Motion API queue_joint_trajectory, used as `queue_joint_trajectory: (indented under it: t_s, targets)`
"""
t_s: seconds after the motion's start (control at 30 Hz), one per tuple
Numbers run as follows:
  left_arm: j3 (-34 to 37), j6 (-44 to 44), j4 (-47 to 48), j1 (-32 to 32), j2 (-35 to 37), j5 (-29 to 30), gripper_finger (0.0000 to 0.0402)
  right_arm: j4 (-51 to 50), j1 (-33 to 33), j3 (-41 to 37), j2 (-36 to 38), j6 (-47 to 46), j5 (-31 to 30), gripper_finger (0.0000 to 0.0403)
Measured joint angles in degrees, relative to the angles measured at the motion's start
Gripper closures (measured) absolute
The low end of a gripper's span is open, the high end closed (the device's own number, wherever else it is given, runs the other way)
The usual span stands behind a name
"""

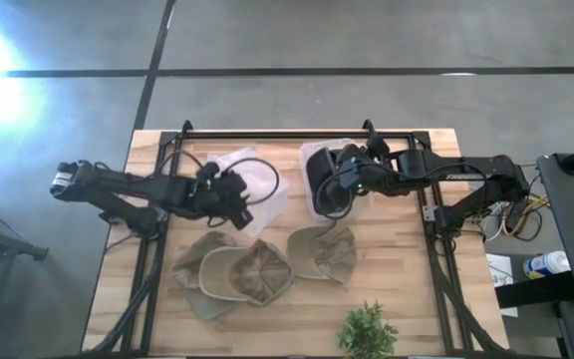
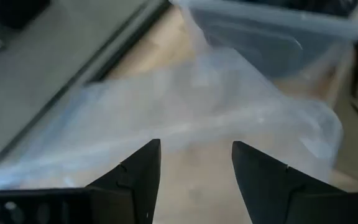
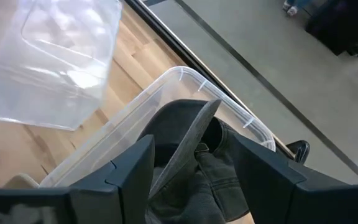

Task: Pick & Place hat
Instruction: Adjust the left transparent bin

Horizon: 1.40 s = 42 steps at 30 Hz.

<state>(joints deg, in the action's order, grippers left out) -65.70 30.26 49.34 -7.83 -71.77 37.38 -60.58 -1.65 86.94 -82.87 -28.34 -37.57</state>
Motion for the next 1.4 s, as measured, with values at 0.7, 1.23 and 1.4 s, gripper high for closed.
queue_joint_trajectory:
  t_s: [0.7, 1.23, 1.4]
  targets:
    - [-4.4, 12.6, 1.4, 11.5, 4.9, -15.7, 0.0210, -2.9, -0.2, -0.1, -0.1, -5.3, -0.1, 0.0193]
    - [25.7, 73.7, -20.3, -5.5, 19.6, 7.6, 0.0210, -3.9, 0.2, -0.1, 0.0, -5.9, -4.6, 0.0193]
    - [34.3, 76.8, -37.4, -5.4, 18.1, 13.1, 0.0210, -3.9, 0.2, -0.1, 0.0, -5.3, -4.6, 0.0193]
